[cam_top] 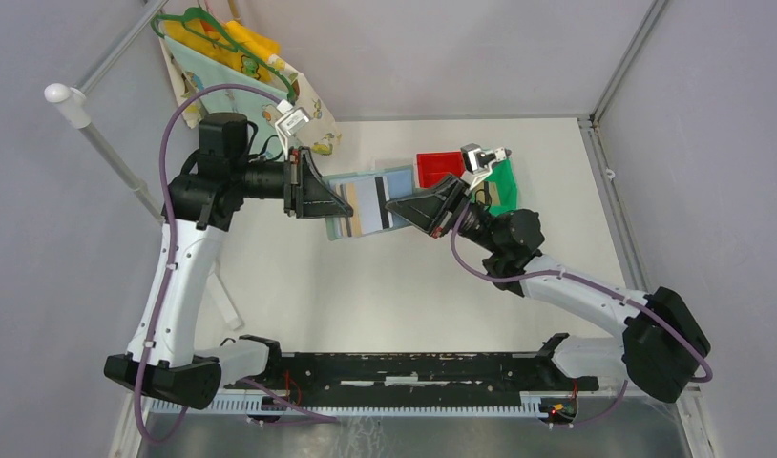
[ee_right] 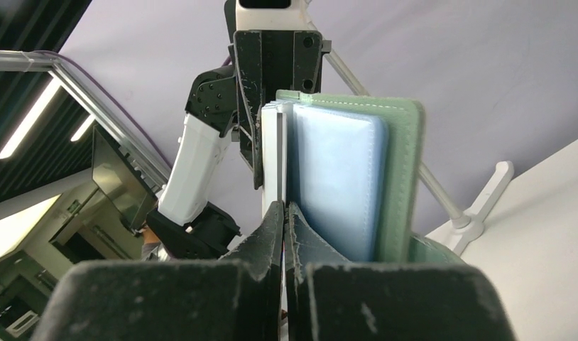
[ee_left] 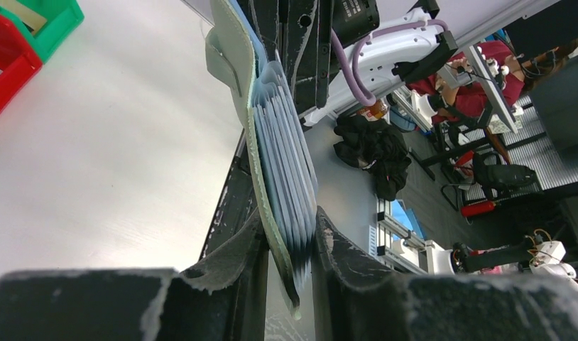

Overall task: Take the credit cards out of the card holder
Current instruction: Remove the credit card from the card holder.

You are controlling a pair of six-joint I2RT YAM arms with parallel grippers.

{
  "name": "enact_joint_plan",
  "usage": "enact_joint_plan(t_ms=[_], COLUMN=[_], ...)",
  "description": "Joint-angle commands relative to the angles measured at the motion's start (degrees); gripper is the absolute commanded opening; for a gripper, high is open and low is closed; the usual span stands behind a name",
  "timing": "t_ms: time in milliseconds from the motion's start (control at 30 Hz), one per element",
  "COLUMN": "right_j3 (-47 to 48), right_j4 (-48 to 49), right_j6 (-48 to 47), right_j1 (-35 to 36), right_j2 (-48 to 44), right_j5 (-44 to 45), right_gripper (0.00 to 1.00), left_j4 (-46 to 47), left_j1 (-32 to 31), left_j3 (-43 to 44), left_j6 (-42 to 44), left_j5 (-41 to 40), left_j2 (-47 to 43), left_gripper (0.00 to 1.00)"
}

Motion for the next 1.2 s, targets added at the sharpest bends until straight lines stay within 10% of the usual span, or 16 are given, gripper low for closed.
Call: enact_joint_plan(t_ms=[0, 267, 467, 600, 900, 1167], right_j3=[0.60, 2.17, 3.71, 4.79, 6.18, 3.71], right_j4=[-3.85, -4.40, 6.36, 9.19, 6.80, -3.67], right_j6=[-4.20, -3.83, 3.57, 5.13, 4.09, -2.72], right_j1=[-1.41, -1.23, -0.39, 0.39, 0.22, -4.17], right_j2=[-3.65, -3.31, 1.45, 3.38, 2.66, -4.07], right_j5=[1.94, 0.20, -3.30, -3.79, -4.07, -5.16], right_gripper=[0.00, 0.00, 0.36, 0.40, 0.02, 0.00], left_j4=[1.70, 2.62, 3.39, 3.39, 2.77, -1.72], left_j1=[0.50, 0.43, 0.49, 0.50, 0.49, 0.43], left_j3=[4.00, 4.09, 4.26, 4.22, 3.81, 8.25], left_j6=[2.02, 0.50, -0.46, -1.36, -0.50, 5.37], left_j5=[6.43, 3.03, 1.23, -1.92, -2.85, -6.66], left_j2=[-0.69, -0.44, -0.61, -0.44, -1.02, -0.09], left_gripper=[0.02, 0.02, 0.02, 0.02, 0.02, 0.02])
